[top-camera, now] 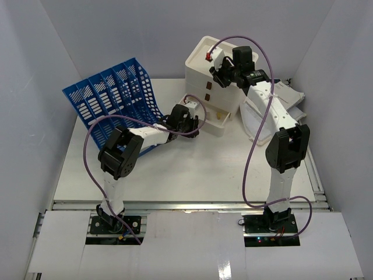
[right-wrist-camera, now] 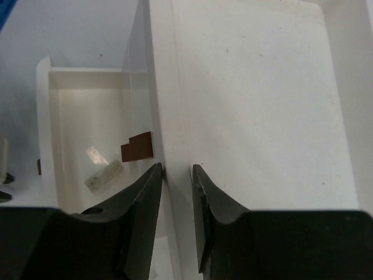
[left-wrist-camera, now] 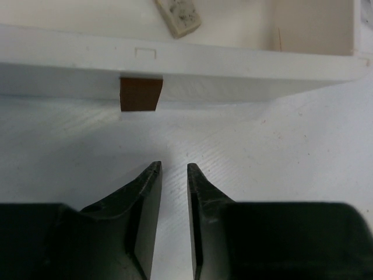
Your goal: Organize the desk
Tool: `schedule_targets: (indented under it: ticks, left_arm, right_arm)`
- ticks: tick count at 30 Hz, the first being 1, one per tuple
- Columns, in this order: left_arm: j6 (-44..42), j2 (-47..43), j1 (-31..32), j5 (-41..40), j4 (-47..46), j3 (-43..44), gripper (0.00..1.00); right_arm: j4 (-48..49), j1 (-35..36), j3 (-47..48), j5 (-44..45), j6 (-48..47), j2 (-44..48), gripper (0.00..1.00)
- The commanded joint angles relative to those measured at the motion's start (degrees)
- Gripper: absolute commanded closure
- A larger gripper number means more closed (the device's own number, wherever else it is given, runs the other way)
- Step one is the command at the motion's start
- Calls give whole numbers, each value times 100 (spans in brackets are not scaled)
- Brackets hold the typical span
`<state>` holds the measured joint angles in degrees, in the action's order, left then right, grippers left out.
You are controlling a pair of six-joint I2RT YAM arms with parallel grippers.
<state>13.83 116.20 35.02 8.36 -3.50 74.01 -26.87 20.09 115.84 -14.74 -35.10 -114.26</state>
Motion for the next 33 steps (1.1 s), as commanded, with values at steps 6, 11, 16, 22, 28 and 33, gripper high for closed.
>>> schedule_targets:
  ticks: [6, 11, 16, 22, 28, 33]
  left_arm:
    - [566, 787, -214, -242, -436, 1392, 58]
    - [990, 1125, -251, -397, -998, 1877, 50]
    - [1274, 1483, -311, -267, -1216, 2373, 39]
    - [1850, 1951, -450, -90, -1398, 2932, 31]
    - [2304, 2232, -531, -12, -1540, 3194, 30]
    - [2302, 2026, -557, 74, -1806, 2910, 30]
  right_arm:
    - [-689, -14, 141, -877, 148, -128, 81]
    - [-776, -5, 105, -1090, 211, -182, 82]
    - [-776, -14, -11, -1191, 197, -175, 82]
    - [-759, -9, -149, -1320, 253, -167, 82]
    - [-723, -14, -243, -1373, 326, -107, 82]
    - [-724, -38, -247, -1339, 386, 29, 80]
